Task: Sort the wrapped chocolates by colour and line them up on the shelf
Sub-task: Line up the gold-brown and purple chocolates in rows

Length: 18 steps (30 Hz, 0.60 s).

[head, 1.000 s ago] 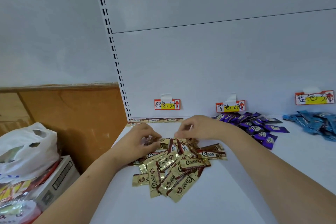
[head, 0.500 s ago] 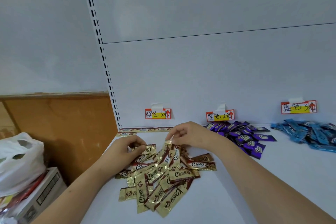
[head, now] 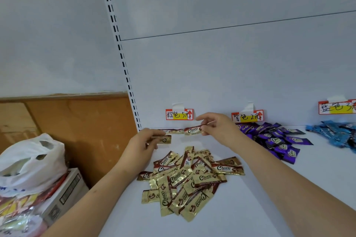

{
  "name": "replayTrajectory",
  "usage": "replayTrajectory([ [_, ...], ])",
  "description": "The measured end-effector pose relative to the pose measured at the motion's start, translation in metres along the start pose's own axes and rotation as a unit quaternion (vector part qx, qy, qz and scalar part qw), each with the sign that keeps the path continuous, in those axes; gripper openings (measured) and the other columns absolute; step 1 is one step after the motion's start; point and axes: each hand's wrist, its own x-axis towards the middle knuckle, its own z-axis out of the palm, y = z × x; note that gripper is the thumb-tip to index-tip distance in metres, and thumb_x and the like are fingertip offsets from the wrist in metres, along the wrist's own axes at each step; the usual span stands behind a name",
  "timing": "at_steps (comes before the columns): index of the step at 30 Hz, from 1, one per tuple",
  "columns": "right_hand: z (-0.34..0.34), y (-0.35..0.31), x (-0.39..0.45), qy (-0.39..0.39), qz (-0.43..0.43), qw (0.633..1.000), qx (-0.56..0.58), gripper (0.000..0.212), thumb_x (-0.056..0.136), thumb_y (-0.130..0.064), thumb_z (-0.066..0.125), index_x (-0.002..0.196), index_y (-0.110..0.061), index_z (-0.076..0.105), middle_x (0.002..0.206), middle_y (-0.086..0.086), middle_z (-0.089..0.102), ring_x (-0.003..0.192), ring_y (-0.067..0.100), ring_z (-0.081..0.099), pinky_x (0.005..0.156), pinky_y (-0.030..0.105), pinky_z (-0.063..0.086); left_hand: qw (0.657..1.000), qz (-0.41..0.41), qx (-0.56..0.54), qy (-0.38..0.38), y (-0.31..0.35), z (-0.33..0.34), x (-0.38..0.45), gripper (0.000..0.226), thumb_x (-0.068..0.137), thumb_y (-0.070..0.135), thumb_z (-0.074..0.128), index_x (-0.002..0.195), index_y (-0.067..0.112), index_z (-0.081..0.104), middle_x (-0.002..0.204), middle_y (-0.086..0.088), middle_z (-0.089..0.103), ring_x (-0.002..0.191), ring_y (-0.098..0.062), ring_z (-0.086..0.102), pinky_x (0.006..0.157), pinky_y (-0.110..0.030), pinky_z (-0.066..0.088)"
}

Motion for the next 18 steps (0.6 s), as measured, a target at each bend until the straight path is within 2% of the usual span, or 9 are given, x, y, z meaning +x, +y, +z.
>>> replayTrajectory([
  [4, 0.005, 0.003, 0.001, -0.023, -0.004, 0.999, -0.028, 0.036, 0.089, 0.004, 0.062, 0.100, -0.030, 0.071, 0.093, 0.000, 0.062, 0.081, 0.015, 0.069, 0.089, 0.042, 0.057, 1.000, -0.026, -0.013, 0.009, 0.000, -0.001, -0.001, 0.032, 0.097, 0.007, 0.055, 0.116, 0.030, 0.066, 0.107, 0.014, 0.061, 0.087, 0.003, 0.062, 0.080, -0.016, 0.051],
  [6, 0.007, 0.003, -0.001, -0.027, -0.007, 0.997, -0.073, 0.036, 0.089, 0.000, 0.063, 0.101, -0.032, 0.072, 0.094, -0.003, 0.064, 0.083, 0.016, 0.067, 0.082, 0.033, 0.057, 0.999, -0.036, -0.002, 0.004, 0.000, -0.001, 0.000, 0.032, 0.095, 0.012, 0.059, 0.121, 0.031, 0.066, 0.110, 0.014, 0.061, 0.090, 0.003, 0.061, 0.083, -0.015, 0.050],
  [8, 0.008, 0.001, -0.005, -0.035, -0.022, 0.985, -0.168, 0.032, 0.091, -0.005, 0.062, 0.105, -0.033, 0.071, 0.101, -0.005, 0.064, 0.086, 0.012, 0.062, 0.074, 0.020, 0.048, 0.998, -0.044, 0.036, -0.015, -0.001, 0.001, 0.002, 0.035, 0.093, 0.021, 0.064, 0.126, 0.034, 0.063, 0.115, 0.016, 0.058, 0.093, 0.005, 0.056, 0.079, -0.006, 0.044],
  [10, 0.011, 0.001, -0.006, -0.045, -0.046, 0.970, -0.236, 0.028, 0.093, -0.009, 0.061, 0.108, -0.031, 0.071, 0.108, -0.004, 0.062, 0.094, 0.011, 0.057, 0.080, 0.020, 0.042, 0.996, -0.041, 0.070, -0.036, -0.002, 0.003, 0.004, 0.037, 0.092, 0.025, 0.065, 0.128, 0.034, 0.062, 0.119, 0.017, 0.057, 0.097, 0.003, 0.054, 0.084, -0.007, 0.041],
  [12, 0.014, 0.000, -0.007, -0.060, -0.058, 0.960, -0.266, 0.027, 0.093, -0.011, 0.061, 0.112, -0.029, 0.069, 0.109, -0.003, 0.060, 0.093, 0.010, 0.054, 0.078, 0.020, 0.039, 0.995, -0.032, 0.084, -0.041, -0.001, 0.004, 0.005, 0.033, 0.092, 0.023, 0.065, 0.123, 0.034, 0.065, 0.117, 0.019, 0.059, 0.102, 0.002, 0.055, 0.092, -0.016, 0.044],
  [16, 0.015, 0.000, -0.005, -0.068, -0.087, 0.946, -0.306, 0.025, 0.094, -0.013, 0.059, 0.112, -0.027, 0.069, 0.109, -0.002, 0.060, 0.088, 0.008, 0.050, 0.074, 0.018, 0.038, 0.999, -0.010, 0.052, -0.005, -0.003, 0.004, 0.007, 0.022, 0.090, 0.014, 0.066, 0.099, 0.033, 0.073, 0.101, 0.020, 0.065, 0.093, 0.006, 0.058, 0.080, -0.014, 0.048],
  [18, 0.015, -0.001, -0.005, -0.071, -0.091, 0.941, -0.318, 0.025, 0.095, -0.016, 0.058, 0.115, -0.026, 0.069, 0.111, -0.002, 0.060, 0.091, 0.008, 0.050, 0.080, 0.020, 0.039, 0.998, -0.011, 0.055, -0.027, -0.006, 0.004, 0.008, 0.021, 0.089, 0.019, 0.066, 0.096, 0.038, 0.073, 0.106, 0.022, 0.061, 0.101, 0.005, 0.054, 0.087, -0.016, 0.043],
])
